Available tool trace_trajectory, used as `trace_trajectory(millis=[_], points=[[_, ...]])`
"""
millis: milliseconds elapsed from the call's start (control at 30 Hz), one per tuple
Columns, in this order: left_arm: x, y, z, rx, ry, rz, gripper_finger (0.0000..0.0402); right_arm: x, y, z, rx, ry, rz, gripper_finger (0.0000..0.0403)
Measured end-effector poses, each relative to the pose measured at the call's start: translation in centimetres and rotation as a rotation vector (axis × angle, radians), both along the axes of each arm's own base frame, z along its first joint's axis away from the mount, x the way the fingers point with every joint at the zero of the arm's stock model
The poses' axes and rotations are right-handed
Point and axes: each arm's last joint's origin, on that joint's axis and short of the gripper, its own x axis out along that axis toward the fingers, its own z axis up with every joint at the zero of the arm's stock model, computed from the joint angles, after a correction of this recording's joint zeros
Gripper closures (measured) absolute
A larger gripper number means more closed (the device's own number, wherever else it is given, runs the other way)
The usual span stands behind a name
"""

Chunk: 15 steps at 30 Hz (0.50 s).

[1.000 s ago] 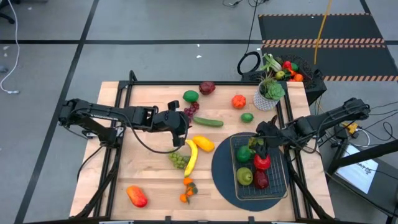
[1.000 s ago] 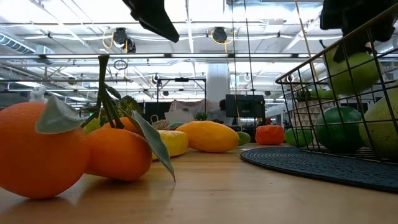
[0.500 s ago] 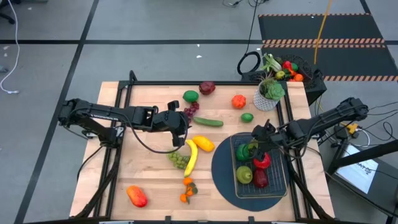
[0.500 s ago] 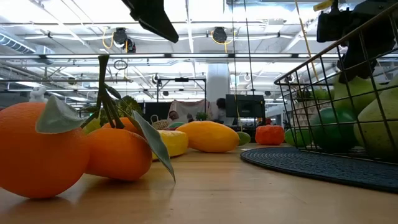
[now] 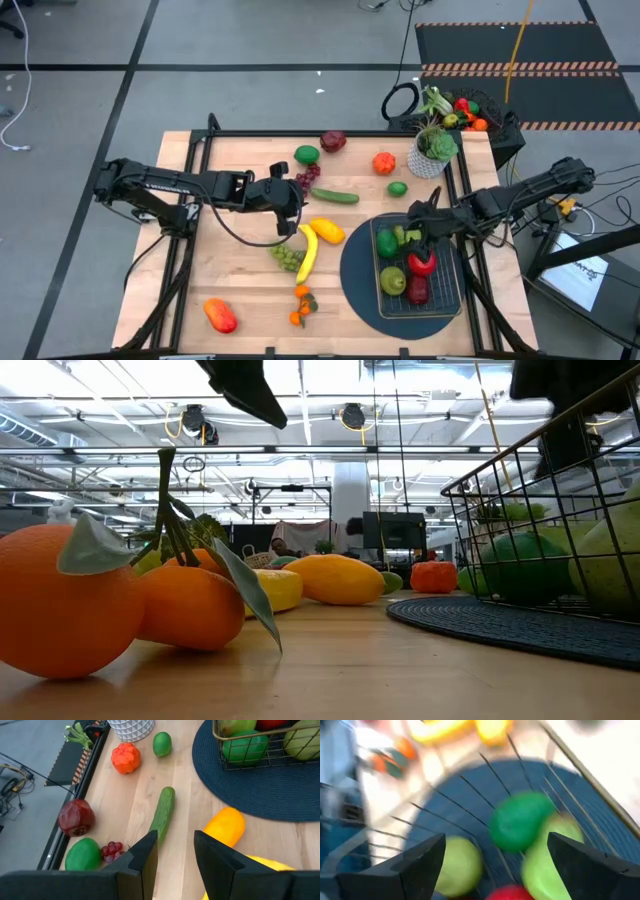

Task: Build produce basket
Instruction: Put the dark red apple into the wire basket

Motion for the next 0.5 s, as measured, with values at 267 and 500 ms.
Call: trace_trajectory(millis=[267,500], points=[[0.0,0.1,0.0,0.084,0.032,-0.072,0.0273,2.0,-0.7,3.3,-0.089,-0.412,-0.014,0.0062],[0.0,0.6,0.0,0.142,0.057,-0.108,0.0273,4.2,-4.4,3.6,-0.401,-0.467,-0.211,0.0062]])
